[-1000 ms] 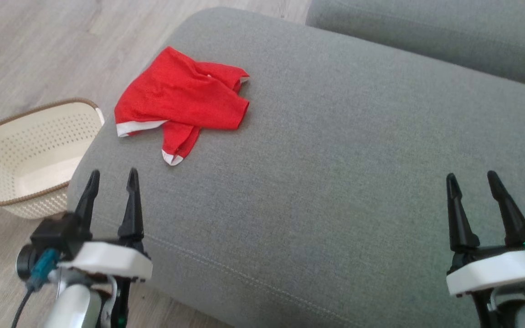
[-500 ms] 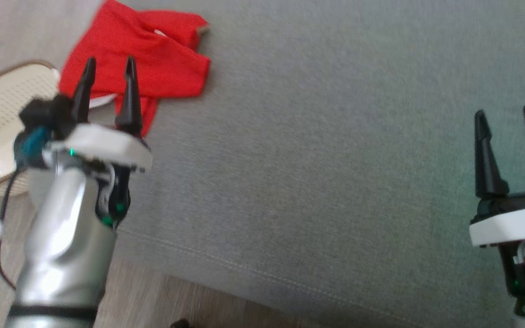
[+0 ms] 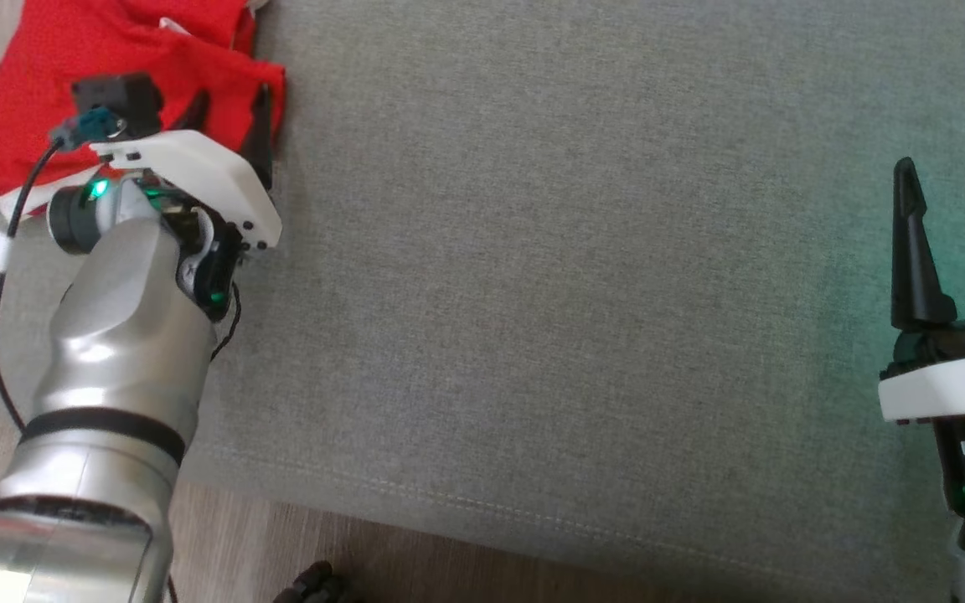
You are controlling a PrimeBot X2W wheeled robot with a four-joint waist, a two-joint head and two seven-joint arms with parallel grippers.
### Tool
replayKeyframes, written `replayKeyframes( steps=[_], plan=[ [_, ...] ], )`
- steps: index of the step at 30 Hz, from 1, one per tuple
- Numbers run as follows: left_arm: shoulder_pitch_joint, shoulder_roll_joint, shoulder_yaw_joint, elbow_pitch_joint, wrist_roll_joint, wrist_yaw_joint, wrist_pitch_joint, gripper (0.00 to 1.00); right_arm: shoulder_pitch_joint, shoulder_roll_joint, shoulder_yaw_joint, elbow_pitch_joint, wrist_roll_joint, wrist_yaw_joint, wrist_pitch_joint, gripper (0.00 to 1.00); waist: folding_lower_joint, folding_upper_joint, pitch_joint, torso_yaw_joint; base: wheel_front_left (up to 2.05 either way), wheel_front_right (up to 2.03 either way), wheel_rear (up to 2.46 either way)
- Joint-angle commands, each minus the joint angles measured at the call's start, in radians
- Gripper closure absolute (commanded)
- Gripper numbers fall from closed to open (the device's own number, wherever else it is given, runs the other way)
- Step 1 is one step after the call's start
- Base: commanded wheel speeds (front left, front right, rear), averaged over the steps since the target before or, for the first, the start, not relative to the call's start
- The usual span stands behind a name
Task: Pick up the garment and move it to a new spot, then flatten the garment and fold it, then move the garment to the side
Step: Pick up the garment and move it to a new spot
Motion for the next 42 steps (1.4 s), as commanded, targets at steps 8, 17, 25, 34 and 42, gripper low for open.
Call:
replayKeyframes(
  steps=[8,17,25,34,42],
  plan=[
    [-0.068,0.036,-0.017,0.122,-0.039,-0.010,0.100,1.00,-0.017,-0.006,0.014,-0.027,0.012,0.007,-0.010,0.00,0.0000,0.0000,-0.010,-0.014,0.00,0.00,0.00],
    [-0.079,0.103,-0.038,0.081,-0.004,0.019,-0.098,1.00,-0.003,0.008,-0.010,-0.011,0.016,0.007,-0.036,0.00,0.0000,0.0000,-0.077,-0.008,0.00,0.00,0.00],
    [0.059,0.192,0.097,-0.356,0.047,0.079,-0.107,1.00,0.015,0.025,-0.020,0.014,0.017,0.007,-0.072,0.00,0.0000,0.0000,-0.164,-0.016,0.00,0.00,0.00],
    [0.439,0.197,0.201,-0.792,0.147,0.107,-0.108,1.00,0.088,0.052,-0.001,0.068,0.024,0.007,-0.116,0.00,0.0000,0.0000,-0.309,-0.065,0.00,0.00,0.00],
    [0.761,0.170,0.205,-1.016,0.167,0.150,-0.104,1.00,0.158,0.060,-0.004,0.084,0.031,0.007,-0.133,0.00,0.0000,0.0000,-0.391,-0.119,0.00,0.00,0.00]
  ],
)
